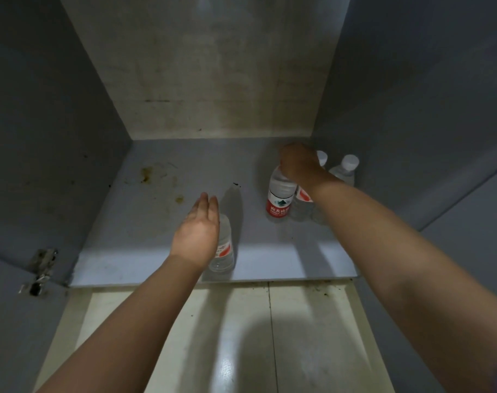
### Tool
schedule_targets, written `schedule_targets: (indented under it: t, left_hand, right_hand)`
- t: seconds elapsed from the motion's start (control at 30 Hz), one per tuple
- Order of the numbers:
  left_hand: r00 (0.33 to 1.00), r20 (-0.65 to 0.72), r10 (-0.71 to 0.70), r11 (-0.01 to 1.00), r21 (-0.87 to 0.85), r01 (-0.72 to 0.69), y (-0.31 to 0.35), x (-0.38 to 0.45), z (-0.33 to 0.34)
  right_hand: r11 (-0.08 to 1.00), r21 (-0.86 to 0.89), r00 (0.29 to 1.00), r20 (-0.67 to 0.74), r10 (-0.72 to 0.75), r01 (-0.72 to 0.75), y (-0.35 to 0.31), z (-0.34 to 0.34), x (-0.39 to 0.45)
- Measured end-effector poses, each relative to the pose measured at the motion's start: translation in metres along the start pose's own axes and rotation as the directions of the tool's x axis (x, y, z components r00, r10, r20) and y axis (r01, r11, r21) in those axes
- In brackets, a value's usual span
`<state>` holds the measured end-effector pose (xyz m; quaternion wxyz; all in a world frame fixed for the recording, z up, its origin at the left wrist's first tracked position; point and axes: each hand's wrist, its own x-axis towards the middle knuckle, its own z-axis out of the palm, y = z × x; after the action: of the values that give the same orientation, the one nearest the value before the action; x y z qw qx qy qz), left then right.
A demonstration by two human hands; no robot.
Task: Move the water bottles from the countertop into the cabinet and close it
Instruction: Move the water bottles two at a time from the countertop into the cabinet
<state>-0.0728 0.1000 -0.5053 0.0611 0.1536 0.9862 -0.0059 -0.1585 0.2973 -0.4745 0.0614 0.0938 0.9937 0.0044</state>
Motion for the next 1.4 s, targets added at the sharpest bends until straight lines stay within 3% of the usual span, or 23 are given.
schedule_targets:
  t: [0.23, 0.33, 0.43, 0.53, 0.67, 0.8, 1.07, 1.17, 1.3, 1.4]
  left_hand:
    - [0.999, 0.031, -0.035, 0.999, -0.015, 0.035, 0.004, 0.002, -0.003]
    - [0.999, 0.037, -0.015, 0.999, -0.035, 0.016, 0.004, 0.009, -0.013]
    - [0.999, 0.029, 0.035, 0.999, -0.017, -0.034, 0.008, 0.024, -0.016]
    - [0.999, 0.023, 0.046, 0.999, -0.004, -0.046, 0.017, 0.046, -0.019]
    - [1.0, -0.013, 0.027, 0.999, -0.044, -0.027, 0.032, 0.079, -0.022]
    - [0.993, -0.067, 0.094, 0.994, -0.047, -0.097, 0.042, 0.107, -0.015]
    - [0.991, -0.097, 0.088, 0.992, -0.079, -0.096, 0.064, 0.141, -0.012]
    - [0.992, -0.107, 0.07, 0.99, -0.115, -0.082, 0.066, 0.148, -0.011]
    - [0.994, -0.097, 0.055, 0.981, -0.182, -0.072, 0.064, 0.148, -0.008]
    - [0.995, -0.068, 0.07, 0.969, -0.233, -0.084, 0.062, 0.143, -0.009]
  right_hand:
    - [1.0, 0.019, 1.0, 0.005, -0.025, 0.025, -0.002, 0.003, 0.002]
    - [0.995, 0.077, 0.996, -0.07, -0.052, 0.057, 0.002, 0.008, -0.002]
    - [0.976, 0.047, 0.954, -0.223, -0.198, 0.214, 0.009, 0.019, -0.008]
    - [0.971, 0.088, 0.957, -0.209, -0.199, 0.221, 0.015, 0.029, -0.005]
    - [0.951, 0.178, 0.929, -0.321, -0.187, 0.252, 0.017, 0.036, -0.007]
    - [0.951, 0.194, 0.954, -0.227, -0.194, 0.24, 0.024, 0.037, -0.012]
    - [0.927, 0.27, 0.941, -0.285, -0.182, 0.261, 0.024, 0.044, -0.015]
    - [0.923, 0.267, 0.914, -0.37, -0.169, 0.279, 0.023, 0.046, -0.014]
    - [0.937, 0.194, 0.902, -0.382, -0.199, 0.289, 0.022, 0.047, -0.01]
    - [0.919, 0.267, 0.93, -0.305, -0.204, 0.29, 0.021, 0.042, -0.015]
